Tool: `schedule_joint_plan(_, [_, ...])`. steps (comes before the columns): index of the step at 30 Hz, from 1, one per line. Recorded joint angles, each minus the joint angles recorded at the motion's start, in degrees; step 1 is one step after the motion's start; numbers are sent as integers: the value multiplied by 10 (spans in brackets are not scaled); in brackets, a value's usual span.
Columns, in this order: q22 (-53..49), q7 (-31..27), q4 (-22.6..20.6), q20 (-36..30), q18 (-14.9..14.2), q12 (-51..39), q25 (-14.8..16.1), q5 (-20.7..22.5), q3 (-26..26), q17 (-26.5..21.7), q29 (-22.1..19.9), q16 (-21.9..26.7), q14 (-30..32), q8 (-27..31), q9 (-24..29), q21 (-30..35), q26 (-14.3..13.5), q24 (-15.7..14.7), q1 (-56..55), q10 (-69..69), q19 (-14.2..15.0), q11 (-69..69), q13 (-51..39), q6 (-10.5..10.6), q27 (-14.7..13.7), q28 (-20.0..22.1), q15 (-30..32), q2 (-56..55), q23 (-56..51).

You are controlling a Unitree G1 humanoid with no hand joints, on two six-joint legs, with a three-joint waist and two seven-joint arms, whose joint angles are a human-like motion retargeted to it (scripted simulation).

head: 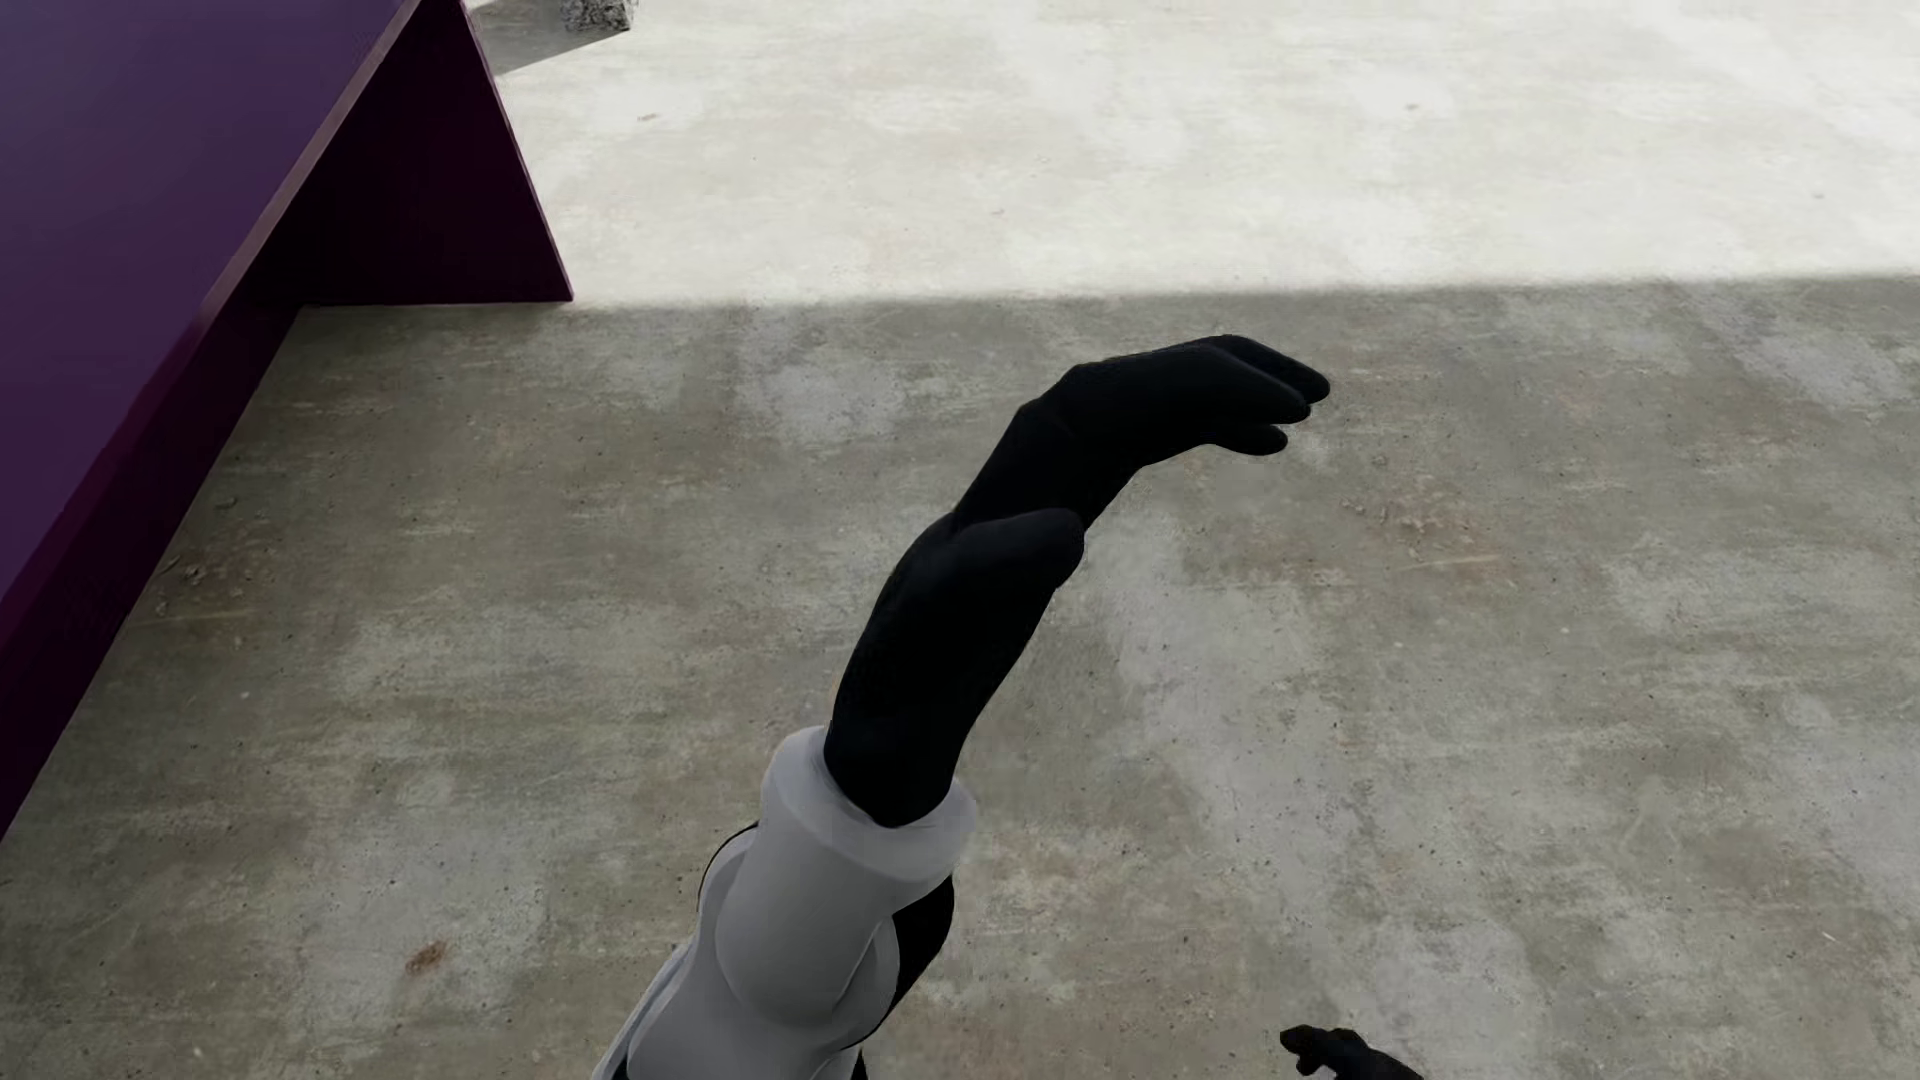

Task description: Avoid the dark pink desk

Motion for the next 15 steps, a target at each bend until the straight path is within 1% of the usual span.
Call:
schedule_joint_plan(1, [-1, 10, -11, 8, -8, 8, 8, 3, 5, -11, 0, -1, 11, 3, 0, 9, 0, 9, 1, -140, 7, -17, -21, 2, -7, -9, -16, 33, -13])
schedule_joint_plan(2, [3, 1, -37, 22, -7, 19, 14, 4, 9, -21, -6, -4, 35, 5, -1, 13, 0, 29, 14, -307, 14, -38, -37, 3, -9, -9, -29, 67, -30])
schedule_joint_plan(3, [10, -27, -57, 39, -12, 34, 22, 5, 13, -22, -15, -4, 11, 7, 0, 11, 4, 65, 13, -416, 20, -56, -47, 3, -10, 0, -39, 101, -50])
schedule_joint_plan(4, [21, -39, -70, 50, -27, 50, 36, 3, 14, -20, -26, -2, -26, 5, 1, 2, 9, 105, 7, -455, 27, -56, -49, 1, -10, 8, -50, 127, -72])
schedule_joint_plan(5, [38, -31, -74, 54, -7, 66, 52, -1, 12, -14, -39, 2, 1, -2, 4, -13, 17, 142, 0, -420, 35, -32, -39, -2, -10, 10, -55, 148, -93])
schedule_joint_plan(6, [56, -33, -81, 59, 37, 85, 69, -10, 12, -6, -52, 10, 39, -6, 7, -26, 23, 196, -6, -364, 32, 0, -19, -8, -11, 9, -37, 164, -111])
schedule_joint_plan(7, [73, -33, -85, 67, 64, 110, 82, -22, 13, 3, -58, 22, 84, -6, 10, -31, 29, 266, -2, -319, 23, 56, 0, -16, -9, 5, 9, 166, -116])
schedule_joint_plan(8, [92, -25, -88, 78, 83, 139, 86, -46, 14, 7, -58, 34, 80, -9, 13, -27, 31, 351, 1, -267, 0, 149, 22, -25, -7, -2, 77, 144, -110])
schedule_joint_plan(9, [117, -18, -96, 90, 84, 168, 81, -88, 14, 8, -46, 50, 37, -24, 16, -18, 31, 459, 10, -223, 15, 270, 38, -36, 1, -5, 144, 105, -93])
schedule_joint_plan(10, [154, -11, -112, 99, 83, 192, 63, -133, 11, 7, -26, 66, -2, -23, 18, -2, 39, 591, 32, -205, -11, 386, 49, -48, 12, -16, 213, 48, -66])
schedule_joint_plan(11, [204, -8, -132, 99, 81, 205, 40, -152, 5, 9, -5, 82, -27, -5, 20, 14, 56, 736, 61, -210, -22, 470, 55, -59, 24, -57, 192, -18, -34])
schedule_joint_plan(12, [270, -13, -153, 90, 80, 205, 16, -157, -1, 13, 13, 90, -42, 11, 20, 27, 69, 859, 95, -232, -33, 520, 63, -65, 31, -127, 166, -85, -2])
schedule_joint_plan(13, [352, -23, -172, 82, 78, 193, -4, -159, -8, 18, 30, 82, -52, 20, 20, 35, 66, 932, 127, -258, -32, 537, 78, -66, 31, -186, 165, -149, 23])
schedule_joint_plan(14, [444, -35, -190, 92, 76, 183, -18, -159, -15, 22, 46, 60, -61, 23, 17, 37, 64, 941, 159, -287, -32, 523, 97, -65, 28, -187, 167, -206, 38])
schedule_joint_plan(15, [550, -48, -205, 129, 74, 170, -25, -157, -22, 24, 61, 26, -73, 24, 13, 35, 78, 881, 189, -310, -34, 480, 112, -63, 24, -157, 166, -253, 48])
